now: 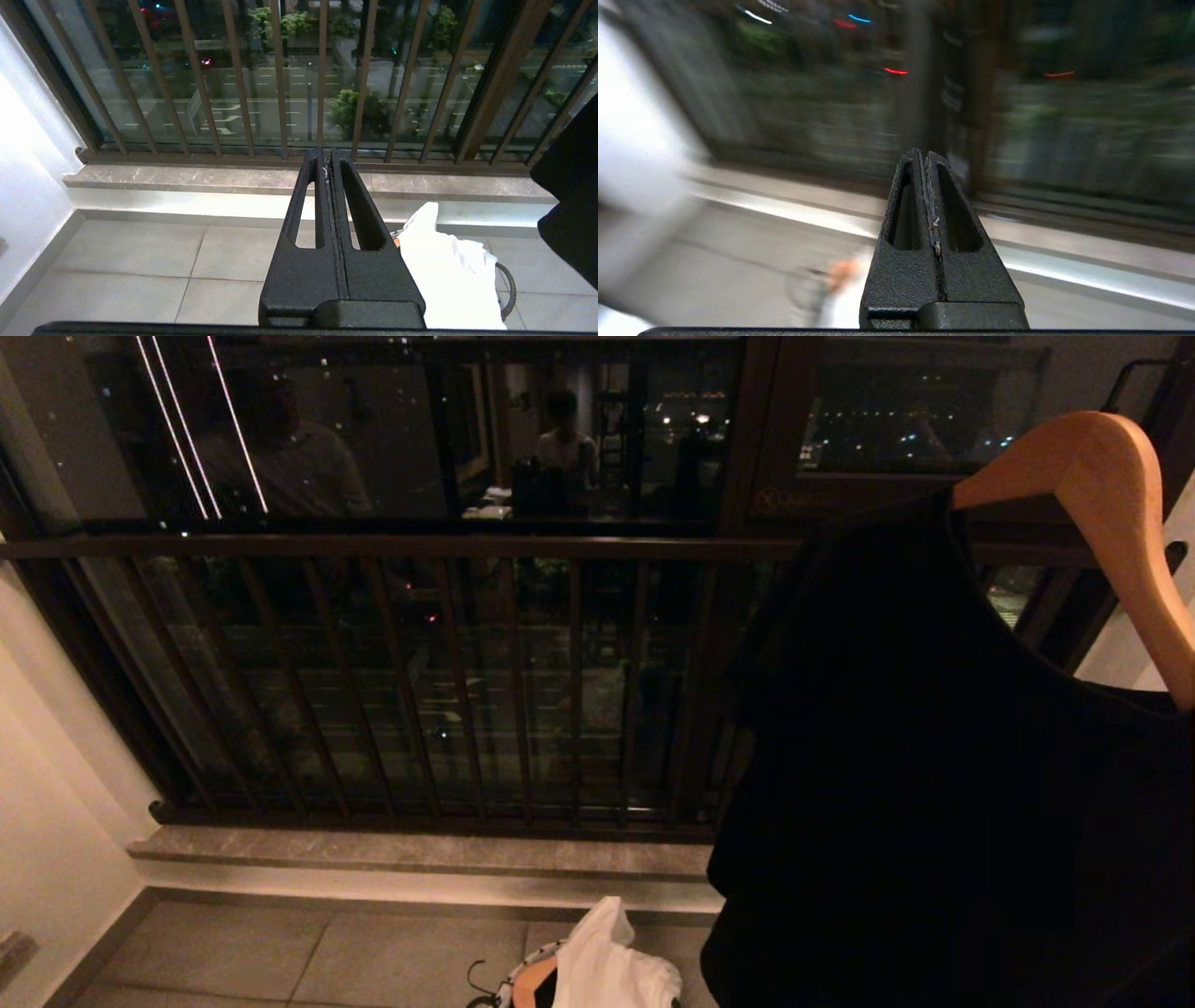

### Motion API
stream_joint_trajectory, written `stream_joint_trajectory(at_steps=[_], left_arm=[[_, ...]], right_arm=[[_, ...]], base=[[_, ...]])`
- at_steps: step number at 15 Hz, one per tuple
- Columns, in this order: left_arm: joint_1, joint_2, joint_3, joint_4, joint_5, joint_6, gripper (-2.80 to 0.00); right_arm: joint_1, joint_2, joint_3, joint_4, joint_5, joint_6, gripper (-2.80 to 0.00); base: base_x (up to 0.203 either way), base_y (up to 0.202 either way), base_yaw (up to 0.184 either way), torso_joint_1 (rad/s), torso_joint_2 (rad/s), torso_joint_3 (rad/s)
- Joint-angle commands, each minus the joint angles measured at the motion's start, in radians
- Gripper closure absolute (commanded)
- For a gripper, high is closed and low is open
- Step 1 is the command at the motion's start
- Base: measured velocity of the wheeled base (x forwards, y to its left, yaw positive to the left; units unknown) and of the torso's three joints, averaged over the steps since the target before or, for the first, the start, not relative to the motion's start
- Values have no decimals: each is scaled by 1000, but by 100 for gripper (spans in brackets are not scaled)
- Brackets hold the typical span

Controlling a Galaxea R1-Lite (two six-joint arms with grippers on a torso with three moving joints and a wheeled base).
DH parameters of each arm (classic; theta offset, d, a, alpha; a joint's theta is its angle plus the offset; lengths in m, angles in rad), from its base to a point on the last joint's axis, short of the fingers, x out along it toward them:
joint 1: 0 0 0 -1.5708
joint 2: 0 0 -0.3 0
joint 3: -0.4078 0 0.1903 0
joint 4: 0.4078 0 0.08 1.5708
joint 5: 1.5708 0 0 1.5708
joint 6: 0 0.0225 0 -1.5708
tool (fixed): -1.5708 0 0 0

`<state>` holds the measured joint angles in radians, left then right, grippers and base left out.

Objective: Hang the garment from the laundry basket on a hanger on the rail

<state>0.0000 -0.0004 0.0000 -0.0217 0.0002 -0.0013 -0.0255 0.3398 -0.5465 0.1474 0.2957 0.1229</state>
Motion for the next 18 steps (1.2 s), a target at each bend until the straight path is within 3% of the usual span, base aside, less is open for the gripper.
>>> stream_joint_trajectory(at_steps=[1,3,6,10,15,18], left_arm=[[0,0,8,0,1,0,0],[0,0,8,0,1,0,0],[0,0,8,-1,0,0,0],[0,0,8,0,1,0,0],[0,0,8,-1,0,0,0],[0,0,8,-1,0,0,0]], right_arm=[[44,-96,27,52,-98,-87,0],[53,-112,85,53,-203,-126,0],[55,-111,124,40,-206,-200,0],[32,-194,278,26,-206,-283,0],[16,-339,471,-4,-228,-286,0],[16,-340,522,-89,-250,-235,0]], base=[[0,0,0,0,0,0],[0,0,0,0,0,0],[0,0,0,0,0,0],[0,0,0,0,0,0],[0,0,0,0,0,0],[0,0,0,0,0,0]])
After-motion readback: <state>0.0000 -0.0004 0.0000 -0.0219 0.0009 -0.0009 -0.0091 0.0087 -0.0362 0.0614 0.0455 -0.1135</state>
